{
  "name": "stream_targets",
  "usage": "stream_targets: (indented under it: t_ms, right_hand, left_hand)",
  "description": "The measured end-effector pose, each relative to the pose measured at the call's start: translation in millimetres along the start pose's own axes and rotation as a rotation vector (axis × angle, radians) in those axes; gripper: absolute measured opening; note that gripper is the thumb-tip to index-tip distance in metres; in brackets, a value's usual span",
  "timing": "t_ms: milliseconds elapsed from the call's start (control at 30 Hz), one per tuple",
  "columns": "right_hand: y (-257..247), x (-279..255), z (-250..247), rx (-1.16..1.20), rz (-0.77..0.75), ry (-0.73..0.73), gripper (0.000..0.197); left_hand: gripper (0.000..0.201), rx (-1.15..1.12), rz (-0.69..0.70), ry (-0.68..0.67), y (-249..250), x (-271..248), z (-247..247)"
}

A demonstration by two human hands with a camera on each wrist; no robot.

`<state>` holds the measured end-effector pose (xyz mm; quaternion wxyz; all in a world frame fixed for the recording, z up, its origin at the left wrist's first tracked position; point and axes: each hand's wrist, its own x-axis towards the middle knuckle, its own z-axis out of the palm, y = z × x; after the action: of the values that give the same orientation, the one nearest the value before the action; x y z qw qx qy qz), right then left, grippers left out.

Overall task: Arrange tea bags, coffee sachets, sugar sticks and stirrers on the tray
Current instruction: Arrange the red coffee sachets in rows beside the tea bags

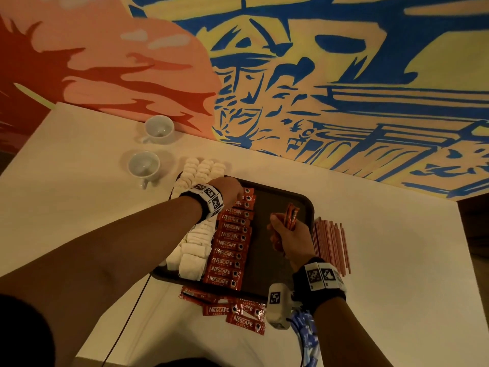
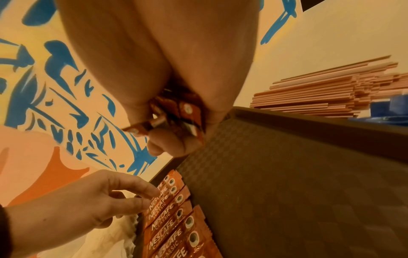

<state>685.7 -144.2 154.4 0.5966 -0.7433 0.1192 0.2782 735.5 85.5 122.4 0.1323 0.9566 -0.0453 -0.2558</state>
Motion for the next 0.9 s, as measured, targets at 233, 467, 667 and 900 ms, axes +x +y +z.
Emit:
stream_targets:
  t_ms: [233, 467, 667, 900]
  right_hand:
    - [-9.4, -25.7, -7.5, -0.139, -0.185, -0.009, 0.015]
    - [-23.1, -66.7, -14.0, -0.278, -0.395, -0.084, 0.016]
    - [-20.3, -102.8, -20.6, -0.405, -0.492, -0.229, 0.016]
    - [-34.2, -143.7, -31.2, -0.51, -0.625, -0.291, 0.017]
  left_hand:
    - [0.029, -0.329, 0.044, 0.173, 26.2, -43.3, -15.8]
    - [0.029, -0.748, 0.129, 0.258, 60.4, -133.6, -22.5]
    - [0.04, -0.907, 0.168, 0.266, 91.5, -206.7, -24.1]
    - [0.039, -0.947, 0.229, 0.448, 135.0, -256.8, -24.3]
